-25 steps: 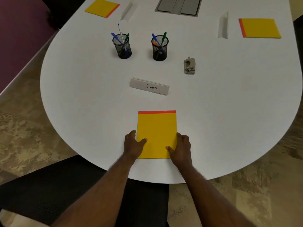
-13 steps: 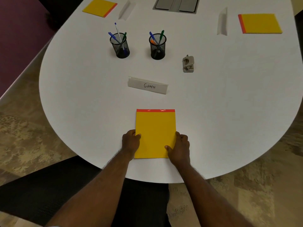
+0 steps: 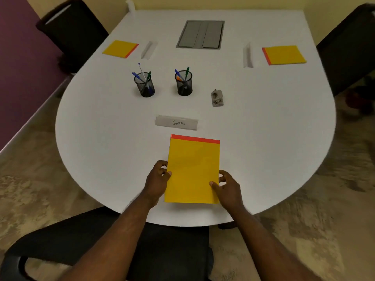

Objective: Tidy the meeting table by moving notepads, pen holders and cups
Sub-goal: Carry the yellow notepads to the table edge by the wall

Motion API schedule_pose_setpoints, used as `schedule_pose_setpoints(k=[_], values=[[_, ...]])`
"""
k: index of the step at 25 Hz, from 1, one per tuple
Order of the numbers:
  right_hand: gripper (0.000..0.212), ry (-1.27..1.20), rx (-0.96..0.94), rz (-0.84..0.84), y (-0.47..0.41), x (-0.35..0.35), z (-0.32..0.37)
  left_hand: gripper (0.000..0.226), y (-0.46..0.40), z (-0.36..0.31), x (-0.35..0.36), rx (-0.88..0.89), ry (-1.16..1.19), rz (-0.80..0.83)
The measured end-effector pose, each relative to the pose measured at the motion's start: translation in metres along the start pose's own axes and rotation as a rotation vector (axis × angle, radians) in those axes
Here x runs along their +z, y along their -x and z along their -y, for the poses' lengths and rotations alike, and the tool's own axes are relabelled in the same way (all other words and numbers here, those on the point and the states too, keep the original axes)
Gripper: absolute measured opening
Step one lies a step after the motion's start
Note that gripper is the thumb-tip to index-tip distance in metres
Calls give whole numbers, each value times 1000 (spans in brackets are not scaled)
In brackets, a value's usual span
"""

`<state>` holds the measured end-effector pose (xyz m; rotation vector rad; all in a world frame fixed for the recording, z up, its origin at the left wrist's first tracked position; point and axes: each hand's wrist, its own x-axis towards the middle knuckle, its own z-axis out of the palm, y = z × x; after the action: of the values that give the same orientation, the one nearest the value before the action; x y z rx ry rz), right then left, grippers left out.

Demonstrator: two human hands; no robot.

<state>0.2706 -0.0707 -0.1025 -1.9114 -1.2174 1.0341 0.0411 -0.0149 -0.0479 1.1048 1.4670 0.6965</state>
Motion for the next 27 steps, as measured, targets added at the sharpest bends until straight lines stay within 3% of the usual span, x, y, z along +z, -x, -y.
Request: schedule_pose_setpoints(k=[6,12,20,27], values=[[44,-33,-67,-188,61,-58,27,22,49,-36,12,109,36,124],[43,-110,-44,-398,113,-130,15,22,87,-73,73,214,18,281],[45,-198,40,-566,118,-263,-64,23,82,-117,241,213,-63,448],[43,-189,32,-547,80,-416,-130,21,78,-149,404,177,10,464]])
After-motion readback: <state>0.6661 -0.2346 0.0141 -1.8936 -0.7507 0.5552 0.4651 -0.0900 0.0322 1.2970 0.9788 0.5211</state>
